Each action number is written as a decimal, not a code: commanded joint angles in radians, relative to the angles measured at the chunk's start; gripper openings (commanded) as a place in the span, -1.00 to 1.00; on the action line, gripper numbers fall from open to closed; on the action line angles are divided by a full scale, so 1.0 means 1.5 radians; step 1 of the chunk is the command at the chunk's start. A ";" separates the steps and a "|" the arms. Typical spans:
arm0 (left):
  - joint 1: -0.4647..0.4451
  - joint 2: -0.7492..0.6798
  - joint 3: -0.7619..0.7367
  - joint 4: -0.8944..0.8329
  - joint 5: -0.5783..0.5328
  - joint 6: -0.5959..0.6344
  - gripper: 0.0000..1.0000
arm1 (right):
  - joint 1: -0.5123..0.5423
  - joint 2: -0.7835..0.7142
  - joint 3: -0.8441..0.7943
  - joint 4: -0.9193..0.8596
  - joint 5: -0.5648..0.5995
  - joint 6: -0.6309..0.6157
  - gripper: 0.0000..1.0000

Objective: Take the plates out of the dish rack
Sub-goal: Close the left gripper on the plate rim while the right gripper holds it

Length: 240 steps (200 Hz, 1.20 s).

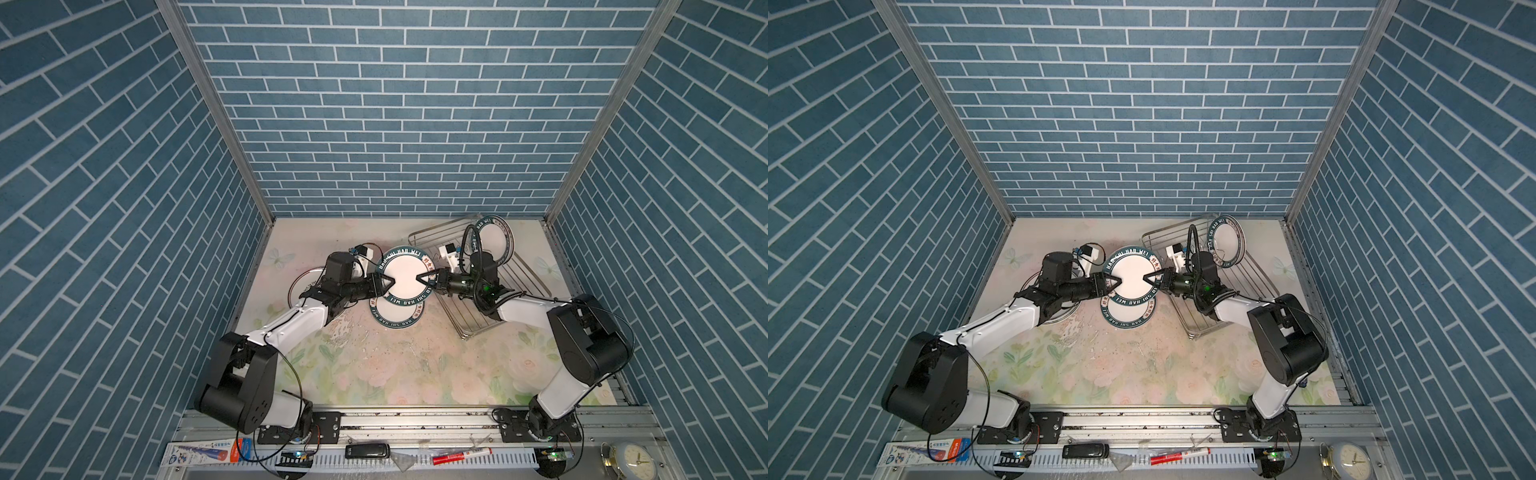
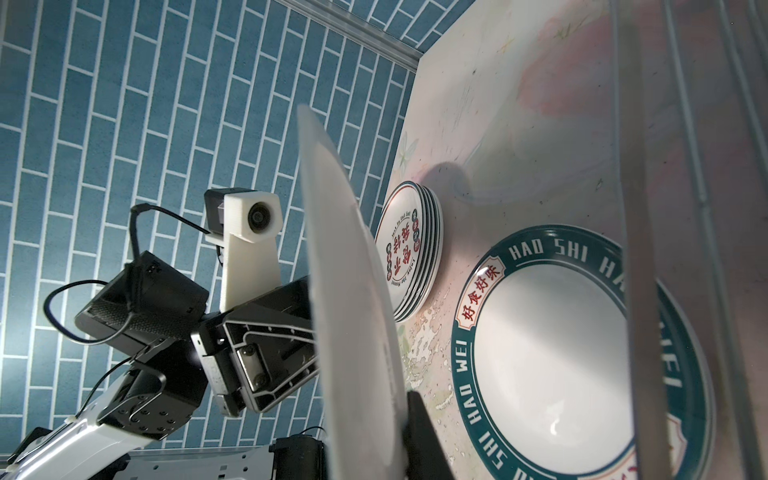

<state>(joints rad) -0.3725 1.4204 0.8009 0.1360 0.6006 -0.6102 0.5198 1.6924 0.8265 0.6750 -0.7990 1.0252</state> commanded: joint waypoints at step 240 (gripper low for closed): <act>0.009 -0.001 -0.005 0.055 0.073 -0.028 -0.98 | -0.007 -0.113 0.056 -0.233 0.042 -0.210 0.13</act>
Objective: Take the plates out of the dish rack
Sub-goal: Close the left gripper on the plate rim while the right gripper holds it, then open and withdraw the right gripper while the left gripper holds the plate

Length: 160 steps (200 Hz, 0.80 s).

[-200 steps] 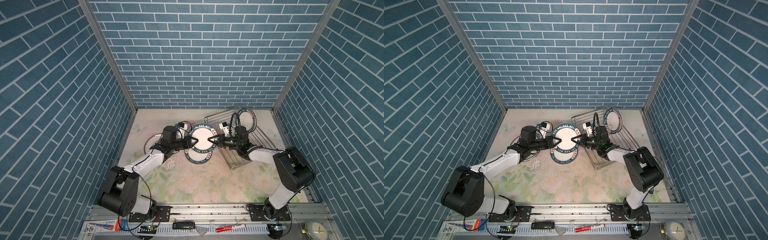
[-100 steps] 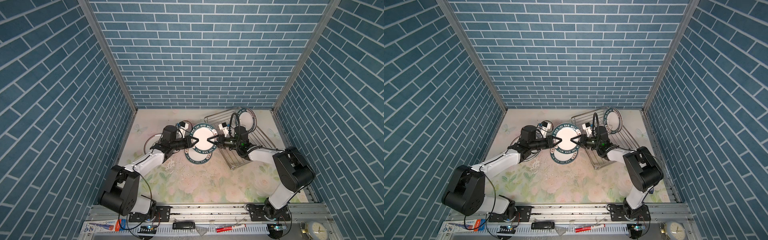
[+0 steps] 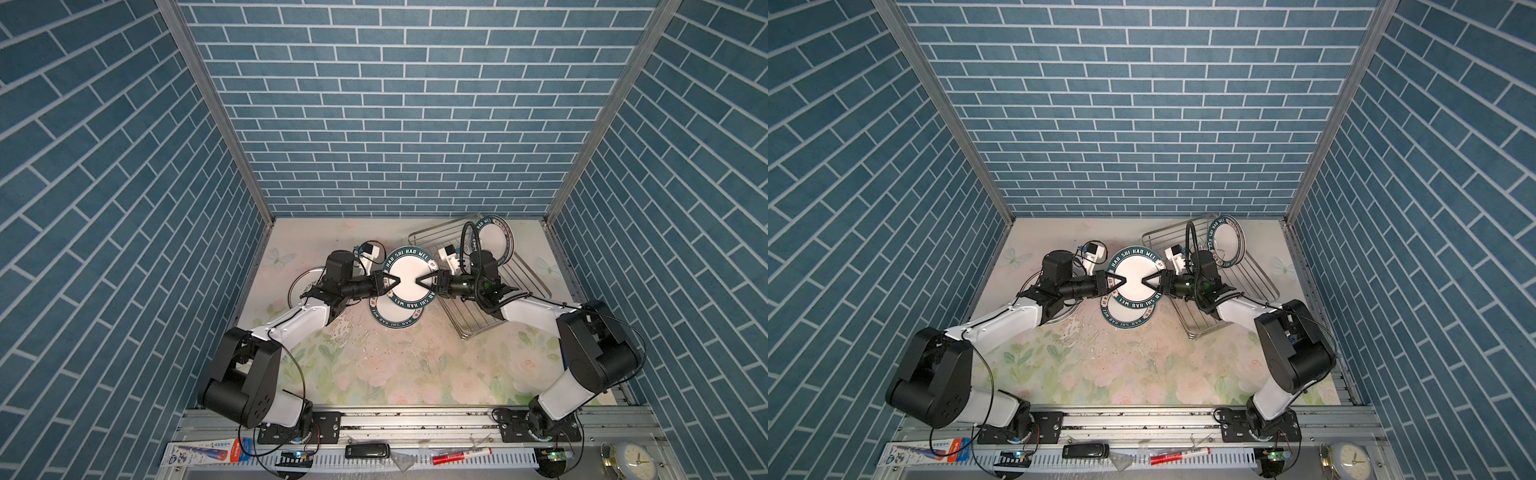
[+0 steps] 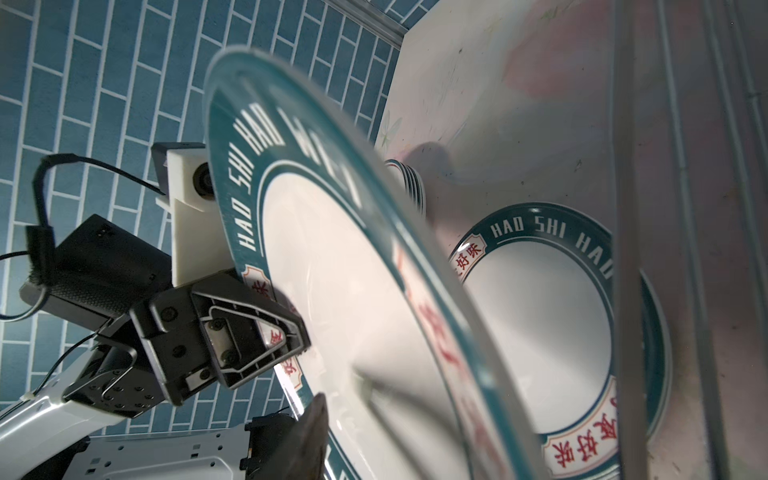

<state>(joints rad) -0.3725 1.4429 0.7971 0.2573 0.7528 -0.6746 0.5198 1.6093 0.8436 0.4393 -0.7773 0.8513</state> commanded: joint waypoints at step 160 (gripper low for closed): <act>0.047 -0.102 0.049 -0.358 -0.316 0.095 -1.00 | -0.012 -0.322 0.057 -0.468 0.676 -0.336 0.98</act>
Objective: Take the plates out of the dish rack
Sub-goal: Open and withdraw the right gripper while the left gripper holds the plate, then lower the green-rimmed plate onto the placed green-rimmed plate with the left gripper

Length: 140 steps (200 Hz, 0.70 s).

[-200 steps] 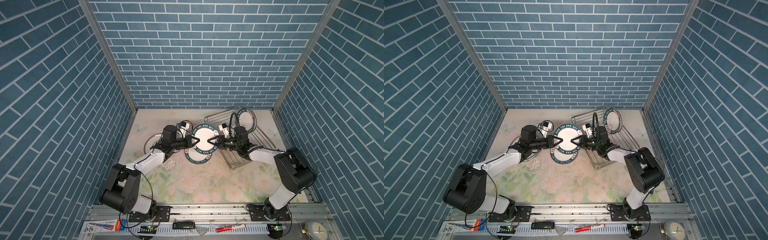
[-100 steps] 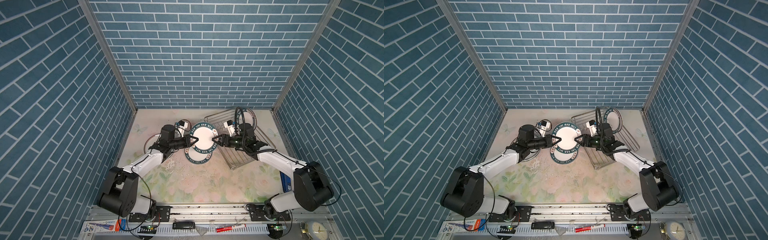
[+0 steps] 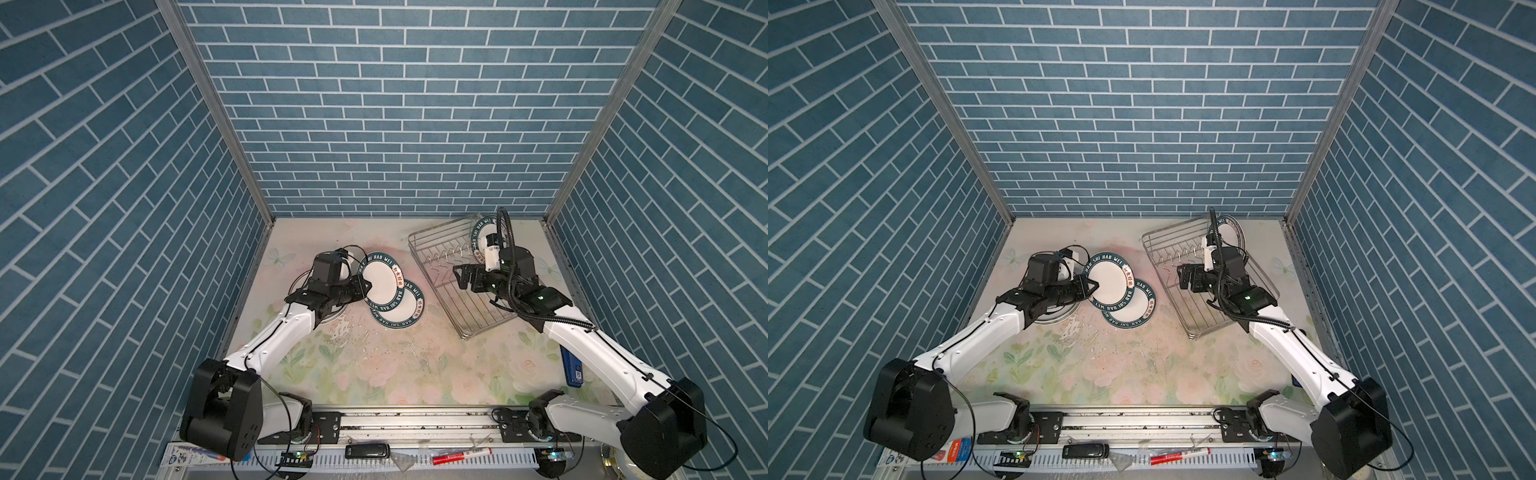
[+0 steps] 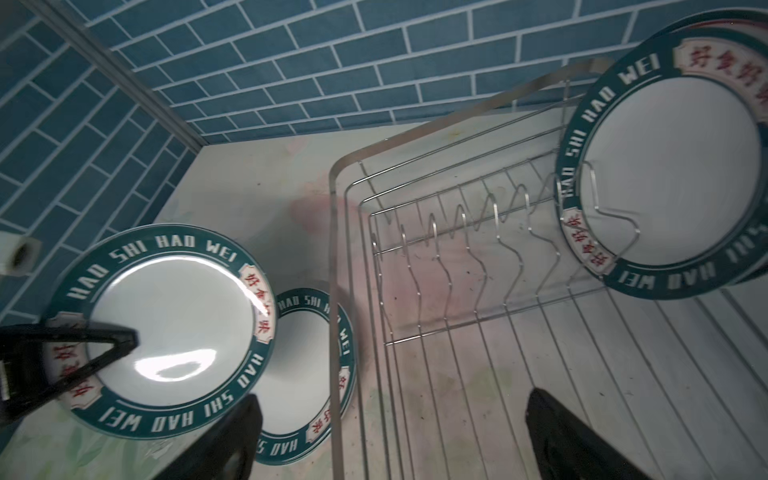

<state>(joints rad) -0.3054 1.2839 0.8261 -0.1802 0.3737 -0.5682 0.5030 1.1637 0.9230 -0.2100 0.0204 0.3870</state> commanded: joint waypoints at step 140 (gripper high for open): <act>0.002 0.080 0.061 -0.107 -0.044 0.008 -1.00 | 0.000 -0.029 -0.015 -0.029 0.206 -0.028 0.98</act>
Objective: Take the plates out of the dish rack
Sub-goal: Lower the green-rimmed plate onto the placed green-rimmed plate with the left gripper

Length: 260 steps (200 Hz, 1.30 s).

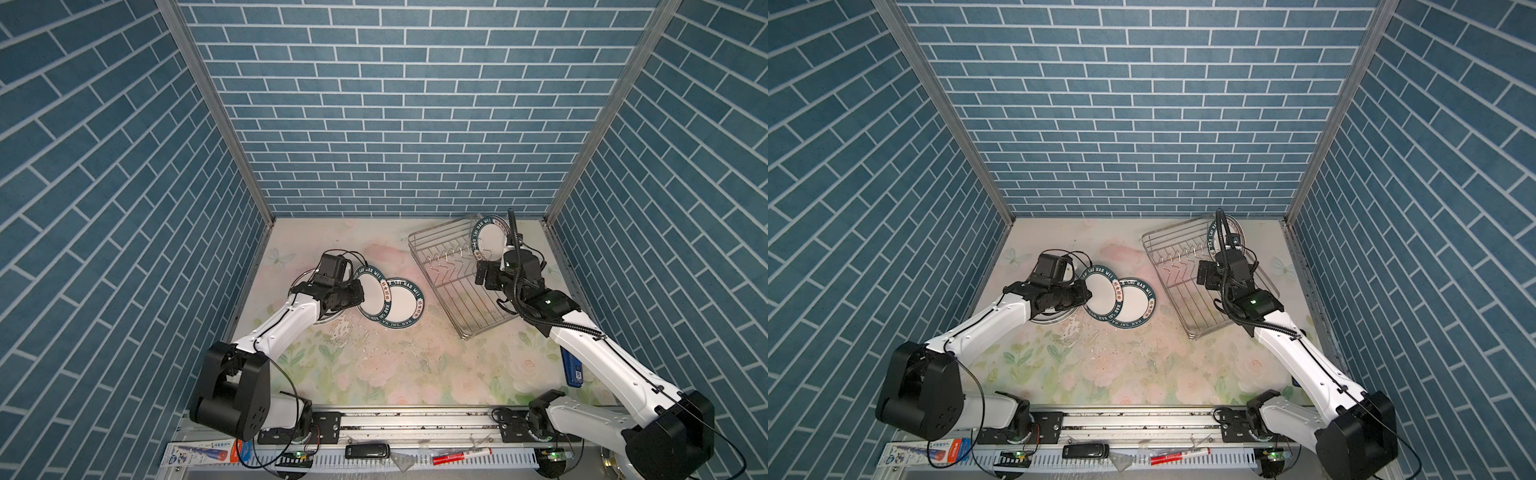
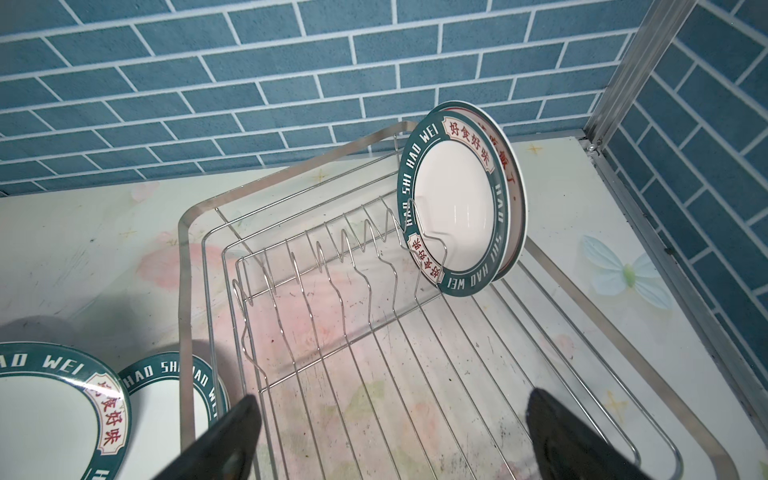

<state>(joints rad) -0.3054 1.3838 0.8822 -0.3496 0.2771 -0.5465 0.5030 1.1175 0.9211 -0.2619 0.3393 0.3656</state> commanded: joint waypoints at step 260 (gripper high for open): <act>0.002 0.161 0.061 -0.010 0.073 -0.013 -0.63 | 0.000 -0.008 -0.025 0.031 -0.052 -0.014 0.98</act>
<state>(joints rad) -0.3042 1.5875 0.9627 -0.3199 0.4175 -0.5907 0.5030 1.1210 0.9131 -0.2314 0.2687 0.3656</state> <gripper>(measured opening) 0.183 0.991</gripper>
